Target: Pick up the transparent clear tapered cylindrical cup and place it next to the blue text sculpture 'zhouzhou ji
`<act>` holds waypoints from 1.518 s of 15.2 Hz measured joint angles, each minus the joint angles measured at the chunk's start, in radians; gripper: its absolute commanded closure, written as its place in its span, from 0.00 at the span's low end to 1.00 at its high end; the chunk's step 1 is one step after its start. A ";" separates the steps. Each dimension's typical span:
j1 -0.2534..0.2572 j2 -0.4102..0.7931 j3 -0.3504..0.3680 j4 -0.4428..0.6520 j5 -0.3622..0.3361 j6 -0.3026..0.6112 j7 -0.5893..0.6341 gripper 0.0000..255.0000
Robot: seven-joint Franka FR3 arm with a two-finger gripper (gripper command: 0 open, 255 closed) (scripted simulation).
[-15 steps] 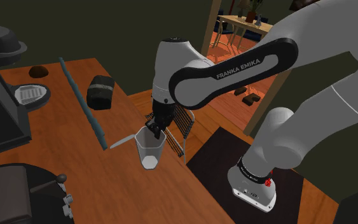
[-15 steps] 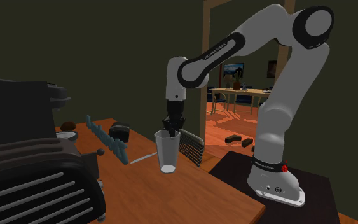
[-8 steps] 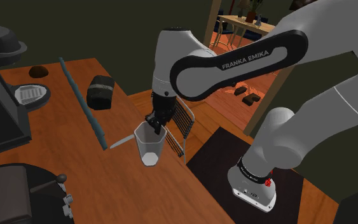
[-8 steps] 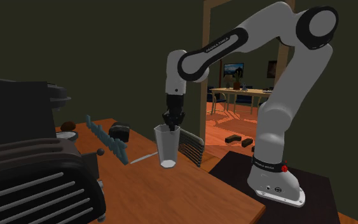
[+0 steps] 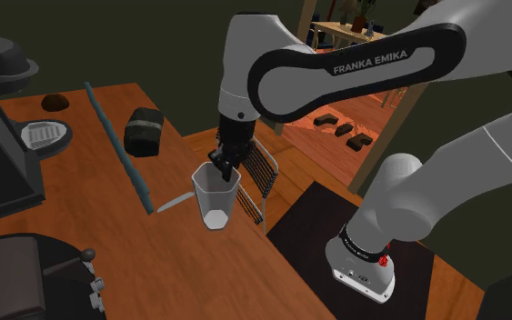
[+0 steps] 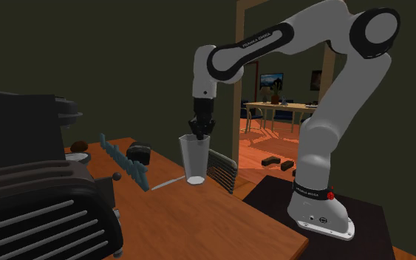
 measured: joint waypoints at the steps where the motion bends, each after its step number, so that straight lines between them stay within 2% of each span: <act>1: 0.000 -0.004 -0.001 0.012 -0.001 -0.015 0.003 1.00; 23: -0.013 -0.030 -0.035 0.285 -0.034 -0.314 0.036 1.00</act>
